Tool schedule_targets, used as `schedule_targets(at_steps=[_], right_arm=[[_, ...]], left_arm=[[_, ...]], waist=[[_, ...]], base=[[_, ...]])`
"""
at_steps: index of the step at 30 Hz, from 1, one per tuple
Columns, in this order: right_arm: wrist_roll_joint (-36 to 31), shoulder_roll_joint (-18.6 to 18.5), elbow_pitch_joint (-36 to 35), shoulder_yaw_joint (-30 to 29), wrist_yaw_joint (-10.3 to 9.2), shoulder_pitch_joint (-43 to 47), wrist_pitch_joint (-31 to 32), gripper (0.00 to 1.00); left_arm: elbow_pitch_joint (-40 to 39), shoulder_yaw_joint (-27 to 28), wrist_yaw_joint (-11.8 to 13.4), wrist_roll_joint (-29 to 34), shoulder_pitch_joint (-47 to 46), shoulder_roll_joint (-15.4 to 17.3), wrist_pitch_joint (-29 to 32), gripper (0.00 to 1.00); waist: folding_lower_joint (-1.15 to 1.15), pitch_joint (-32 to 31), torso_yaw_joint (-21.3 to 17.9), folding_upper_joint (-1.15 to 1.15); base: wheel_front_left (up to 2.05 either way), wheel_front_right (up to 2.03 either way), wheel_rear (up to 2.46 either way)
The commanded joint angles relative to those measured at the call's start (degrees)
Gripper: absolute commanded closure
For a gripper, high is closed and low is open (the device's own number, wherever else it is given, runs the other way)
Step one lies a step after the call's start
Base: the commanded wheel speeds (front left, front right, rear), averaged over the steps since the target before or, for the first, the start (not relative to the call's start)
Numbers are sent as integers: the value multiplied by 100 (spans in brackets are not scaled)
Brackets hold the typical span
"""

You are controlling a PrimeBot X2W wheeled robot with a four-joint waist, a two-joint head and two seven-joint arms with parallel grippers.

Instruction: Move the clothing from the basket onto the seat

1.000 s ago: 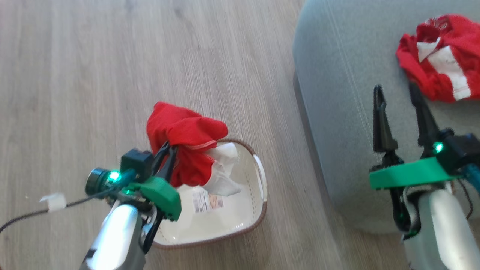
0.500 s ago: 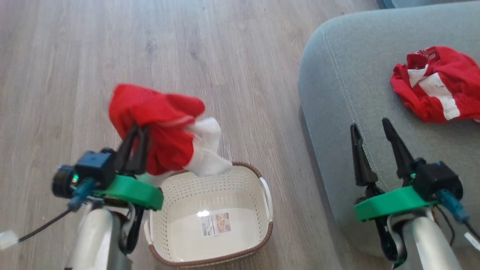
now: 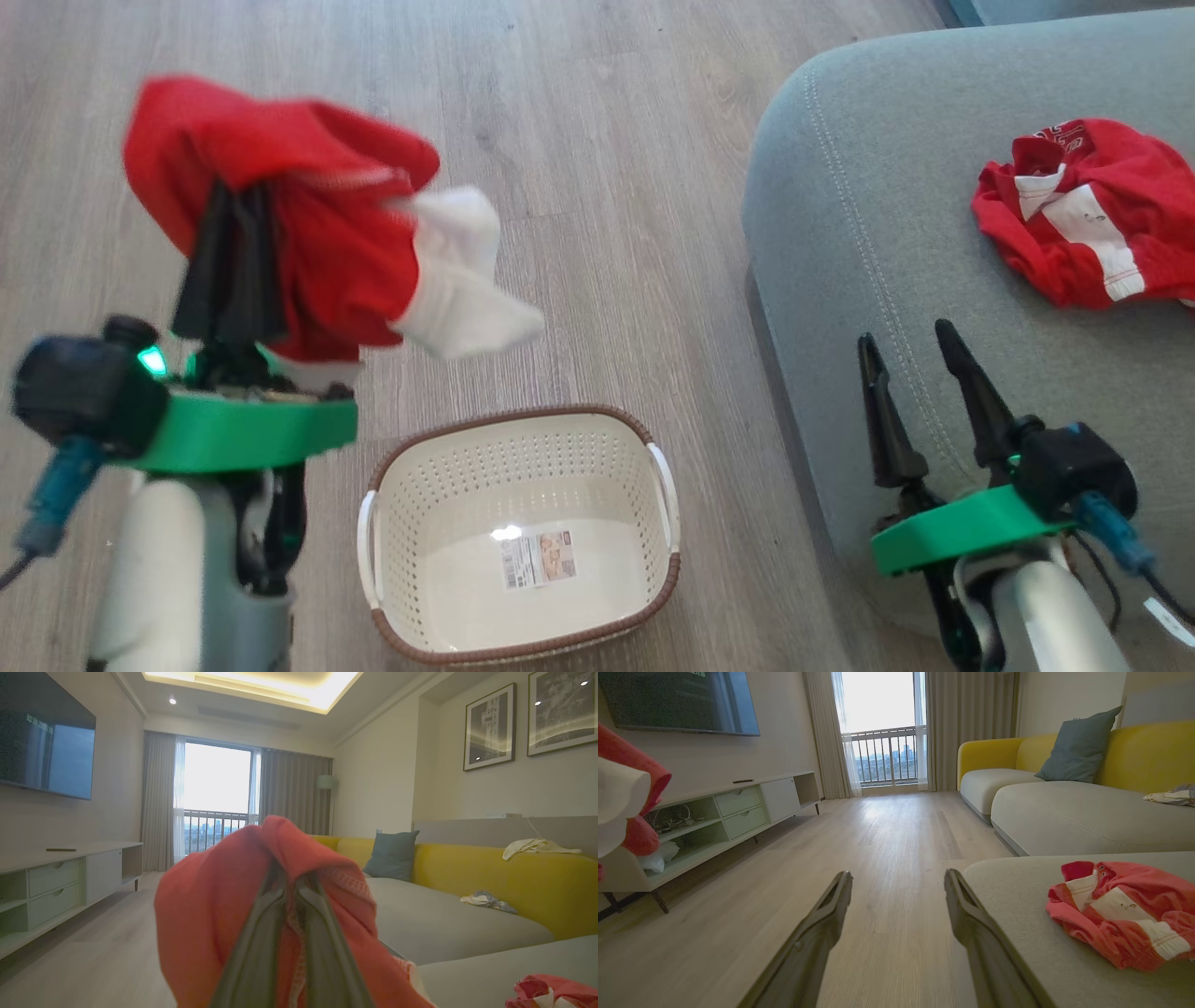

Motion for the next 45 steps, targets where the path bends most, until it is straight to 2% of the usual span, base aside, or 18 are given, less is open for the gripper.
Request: schedule_targets(at_steps=[1, 5, 12, 16, 30, 45], right_arm=[[40, 22, -216, 176, -1, -66, -36, 0], [62, 22, -258, 384, -1, -38, -36, 0], [116, 10, -493, 786, -1, -78, -36, 0], [203, -135, -655, 1185, -1, -100, -36, 0], [837, -715, -1111, 2352, -1, -270, -36, 0], [859, -807, -718, 2884, -1, -844, -36, 0]], left_arm=[[-352, 227, 16, -48, -395, 47, -53, 100], [-635, 157, 28, -125, -489, 46, -53, 100], [-652, -276, -135, -116, -525, 46, -53, 100], [-438, -561, -249, 47, -485, 46, -53, 100], [194, -1065, -368, 362, -475, 46, -53, 100], [300, -1827, -477, 429, -500, 46, -53, 100]], waist=[[1, 8, 5, 0], [1, 26, 2, 0], [1, 47, -9, 0], [1, 55, -24, 0], [1, 144, -86, 0], [1, 163, 3, 0]], base=[[0, 0, 0], [0, 0, 0], [0, 0, 0], [0, 0, 0], [0, 0, 0], [0, 0, 0]])
